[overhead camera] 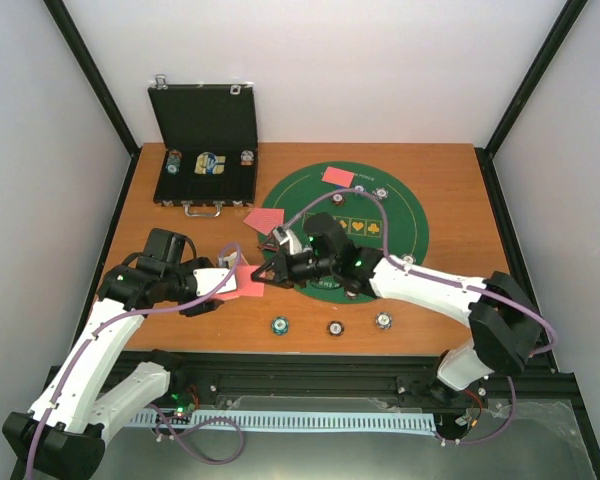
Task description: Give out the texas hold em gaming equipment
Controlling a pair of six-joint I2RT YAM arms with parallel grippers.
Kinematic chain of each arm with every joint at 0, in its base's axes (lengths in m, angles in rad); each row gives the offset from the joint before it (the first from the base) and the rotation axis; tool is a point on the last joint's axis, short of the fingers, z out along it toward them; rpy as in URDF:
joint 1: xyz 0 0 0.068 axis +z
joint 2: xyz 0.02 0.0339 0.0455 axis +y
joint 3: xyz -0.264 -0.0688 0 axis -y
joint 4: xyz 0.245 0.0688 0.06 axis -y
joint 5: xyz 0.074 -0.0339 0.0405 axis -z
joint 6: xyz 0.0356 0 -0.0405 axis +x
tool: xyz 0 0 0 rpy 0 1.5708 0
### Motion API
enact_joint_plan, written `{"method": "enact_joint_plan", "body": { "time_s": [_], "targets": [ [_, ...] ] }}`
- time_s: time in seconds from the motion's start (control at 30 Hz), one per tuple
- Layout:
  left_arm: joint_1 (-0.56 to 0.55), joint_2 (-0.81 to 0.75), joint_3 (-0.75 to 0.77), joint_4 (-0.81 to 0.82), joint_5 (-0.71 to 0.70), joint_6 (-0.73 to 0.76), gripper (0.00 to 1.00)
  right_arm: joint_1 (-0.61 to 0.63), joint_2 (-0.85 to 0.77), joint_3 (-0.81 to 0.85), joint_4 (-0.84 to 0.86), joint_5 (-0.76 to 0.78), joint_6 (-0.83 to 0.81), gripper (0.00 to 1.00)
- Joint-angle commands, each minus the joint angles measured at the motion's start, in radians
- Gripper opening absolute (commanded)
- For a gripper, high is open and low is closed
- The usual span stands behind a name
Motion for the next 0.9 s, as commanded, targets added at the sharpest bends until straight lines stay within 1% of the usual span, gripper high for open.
{"method": "enact_joint_plan", "body": {
  "time_s": [0.0,0.17,0.33,0.43,0.47,0.57,0.73,0.87],
  "targets": [
    [-0.007,-0.018,0.027,0.006,0.021,0.011,0.38,-0.090,-0.072,0.054,-0.136,-0.014,-0.076,0.03],
    [-0.007,-0.019,0.025,0.008,0.019,0.011,0.38,-0.249,-0.086,0.108,-0.246,-0.071,-0.160,0.03],
    [-0.007,-0.014,0.034,0.004,0.017,0.007,0.38,-0.442,0.002,0.201,-0.325,-0.139,-0.272,0.03],
    [-0.007,-0.010,0.035,0.006,0.023,-0.003,0.38,-0.554,0.124,0.281,-0.348,-0.170,-0.328,0.03],
    [-0.008,-0.009,0.036,0.007,0.026,-0.012,0.38,-0.585,0.189,0.320,-0.365,-0.167,-0.349,0.03],
    [-0.007,-0.012,0.033,0.010,0.032,-0.023,0.38,-0.654,0.357,0.509,-0.439,-0.152,-0.425,0.03],
    [-0.007,0.003,0.042,0.009,0.035,-0.019,0.38,-0.708,0.631,0.806,-0.544,-0.127,-0.511,0.03],
    [-0.007,0.014,0.058,-0.001,0.024,-0.020,0.38,-0.744,0.817,1.007,-0.591,-0.118,-0.506,0.03]
  ]
}}
